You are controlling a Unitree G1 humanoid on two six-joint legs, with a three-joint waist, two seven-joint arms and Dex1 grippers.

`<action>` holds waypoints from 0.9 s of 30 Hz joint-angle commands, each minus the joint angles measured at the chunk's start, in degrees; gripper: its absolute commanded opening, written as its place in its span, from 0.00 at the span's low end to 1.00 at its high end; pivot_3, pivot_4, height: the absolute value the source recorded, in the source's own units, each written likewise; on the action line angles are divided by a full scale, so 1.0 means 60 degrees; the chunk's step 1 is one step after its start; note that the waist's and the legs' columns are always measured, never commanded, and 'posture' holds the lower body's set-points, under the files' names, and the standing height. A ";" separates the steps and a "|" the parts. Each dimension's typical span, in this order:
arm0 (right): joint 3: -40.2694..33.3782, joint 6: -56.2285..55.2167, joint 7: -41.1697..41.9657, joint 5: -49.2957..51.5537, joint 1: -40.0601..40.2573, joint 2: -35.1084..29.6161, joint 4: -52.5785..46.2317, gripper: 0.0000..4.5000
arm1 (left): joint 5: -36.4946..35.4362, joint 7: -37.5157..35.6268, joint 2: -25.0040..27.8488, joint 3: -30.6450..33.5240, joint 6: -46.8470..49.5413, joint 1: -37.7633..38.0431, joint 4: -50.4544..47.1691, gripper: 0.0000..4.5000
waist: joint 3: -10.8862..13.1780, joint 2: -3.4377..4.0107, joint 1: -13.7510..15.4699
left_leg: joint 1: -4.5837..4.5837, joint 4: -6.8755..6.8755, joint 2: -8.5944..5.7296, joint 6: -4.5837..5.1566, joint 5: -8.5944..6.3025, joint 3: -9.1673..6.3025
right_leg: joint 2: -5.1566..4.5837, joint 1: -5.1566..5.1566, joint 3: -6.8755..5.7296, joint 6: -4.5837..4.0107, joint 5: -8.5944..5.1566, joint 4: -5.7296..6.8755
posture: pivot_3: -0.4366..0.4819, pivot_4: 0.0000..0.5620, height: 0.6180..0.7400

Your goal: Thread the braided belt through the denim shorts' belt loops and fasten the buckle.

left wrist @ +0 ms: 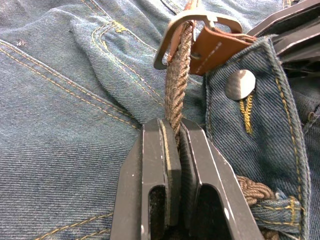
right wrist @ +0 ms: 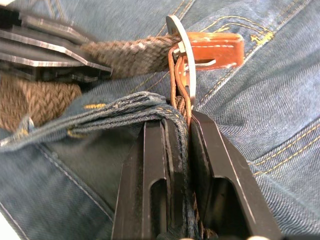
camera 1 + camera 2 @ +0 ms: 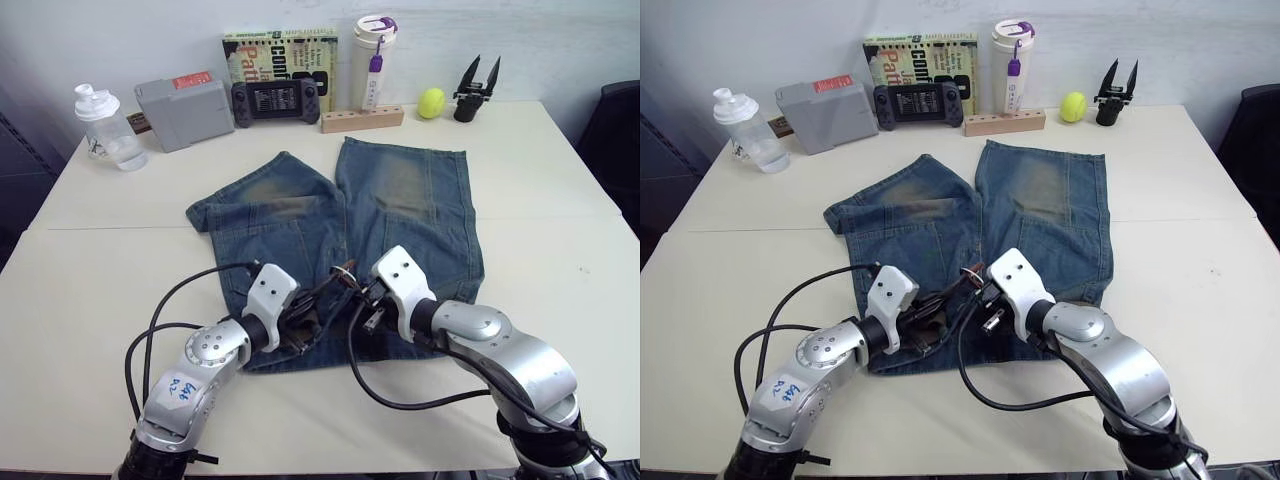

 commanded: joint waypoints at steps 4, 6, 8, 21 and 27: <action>-0.2345 0.0036 0.1517 0.1937 0.0091 -0.0500 -0.0811 0.77 | 0.0053 -0.0106 -0.0124 -0.0148 -0.0463 -0.0144 0.0009 0.00 | 0.0002 -0.0003 -0.0004 | -0.0007 0.0006 -0.0002 0.0010 -0.0006 0.0001 | 0.0000 0.0009 0.0000 0.0012 0.0011 -0.0022 | 0.48 0.27 0.71; -0.3187 -0.0319 0.2263 0.2562 -0.0411 -0.0825 -0.0505 0.97 | 0.0077 -0.0110 -0.0143 -0.0179 -0.0523 -0.0170 0.0064 0.00 | 0.0002 -0.0003 -0.0002 | -0.0006 0.0011 -0.0001 0.0014 -0.0008 0.0007 | 0.0000 0.0013 -0.0001 0.0011 0.0019 -0.0029 | 0.48 0.27 0.71; -0.3278 -0.1191 0.2596 0.2316 -0.0923 -0.1065 0.0039 0.99 | 0.0130 -0.0128 -0.0121 -0.0227 -0.0605 -0.0186 0.0099 0.00 | 0.0002 -0.0003 -0.0011 | -0.0006 0.0024 0.0000 0.0027 -0.0015 0.0011 | 0.0003 0.0020 -0.0002 0.0009 0.0027 -0.0034 | 0.48 0.27 0.71; -0.0258 -0.8834 0.3492 -0.2940 -0.1969 -0.1873 0.3835 0.99 | 0.1738 -0.0166 0.0639 -0.0929 -0.2022 -0.0262 0.0340 0.00 | 0.0002 -0.0003 -0.0016 | 0.0000 0.0030 0.0027 0.0004 -0.0033 0.0018 | 0.0040 0.0054 0.0000 0.0014 0.0041 -0.0098 | 0.48 0.27 0.71; -0.0319 -0.9417 0.3748 -0.3307 -0.1966 -0.1699 0.4233 0.69 | 0.1927 -0.0160 0.0595 -0.0921 -0.2099 -0.0140 0.0324 0.00 | 0.0002 -0.0003 -0.0019 | 0.0001 0.0040 0.0031 0.0003 -0.0033 0.0016 | 0.0046 0.0057 0.0003 0.0013 0.0043 -0.0093 | 0.48 0.27 0.71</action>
